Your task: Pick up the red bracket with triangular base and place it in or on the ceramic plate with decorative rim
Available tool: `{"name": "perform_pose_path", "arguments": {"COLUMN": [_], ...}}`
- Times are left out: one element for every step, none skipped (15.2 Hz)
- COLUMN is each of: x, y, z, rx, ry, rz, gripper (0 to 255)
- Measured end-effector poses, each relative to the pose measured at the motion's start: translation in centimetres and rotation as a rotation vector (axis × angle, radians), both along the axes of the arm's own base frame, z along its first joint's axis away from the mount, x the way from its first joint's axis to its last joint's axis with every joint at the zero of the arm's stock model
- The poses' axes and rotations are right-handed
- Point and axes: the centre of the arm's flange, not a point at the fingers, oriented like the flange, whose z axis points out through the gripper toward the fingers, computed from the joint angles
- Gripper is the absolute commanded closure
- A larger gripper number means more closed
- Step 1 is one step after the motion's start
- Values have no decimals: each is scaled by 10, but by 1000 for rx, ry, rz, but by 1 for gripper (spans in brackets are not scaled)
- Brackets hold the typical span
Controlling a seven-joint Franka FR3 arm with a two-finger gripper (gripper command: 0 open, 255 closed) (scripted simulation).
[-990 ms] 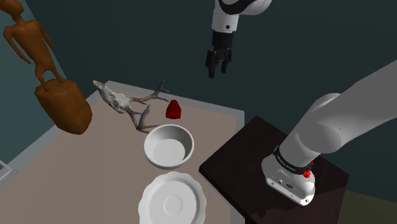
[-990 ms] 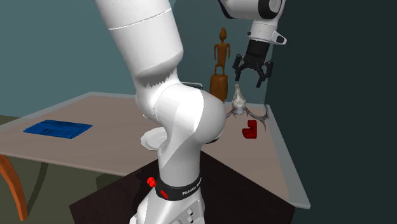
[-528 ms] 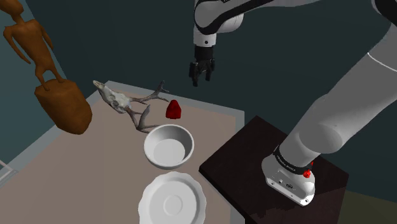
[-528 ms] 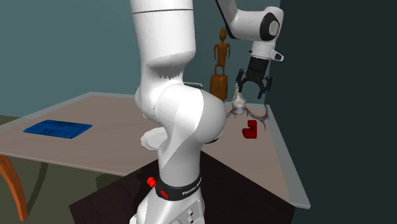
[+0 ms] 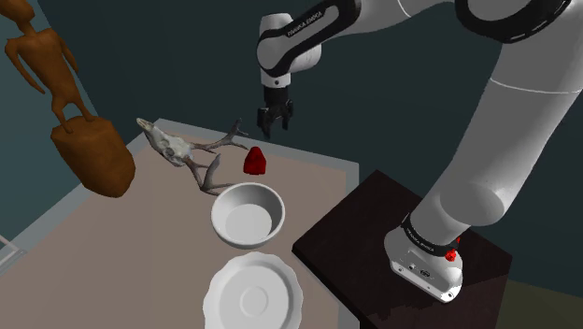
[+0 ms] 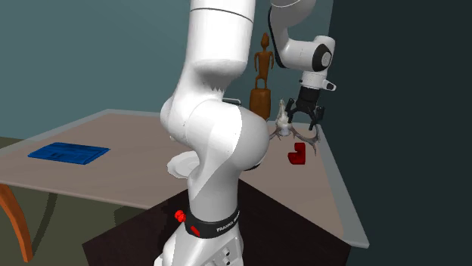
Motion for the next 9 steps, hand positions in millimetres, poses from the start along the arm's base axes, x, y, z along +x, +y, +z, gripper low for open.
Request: {"name": "perform_pose_path", "arguments": {"x": [14,20,30,39,46,56,68,75,83], "y": [6,9,12,11,14,16,19,23,25], "z": [-9,-19,-29,-39,-49,-58,-68,-79,-88], "rx": [-3,-5,-8,-10,-13,-16,-19,-22,-24], "ry": [0,2,3,4,6,7,8,10,11], "rz": [1,2,3,4,5,6,7,8,9], "gripper": [0,0,0,0,0,0,0,0,0]}}
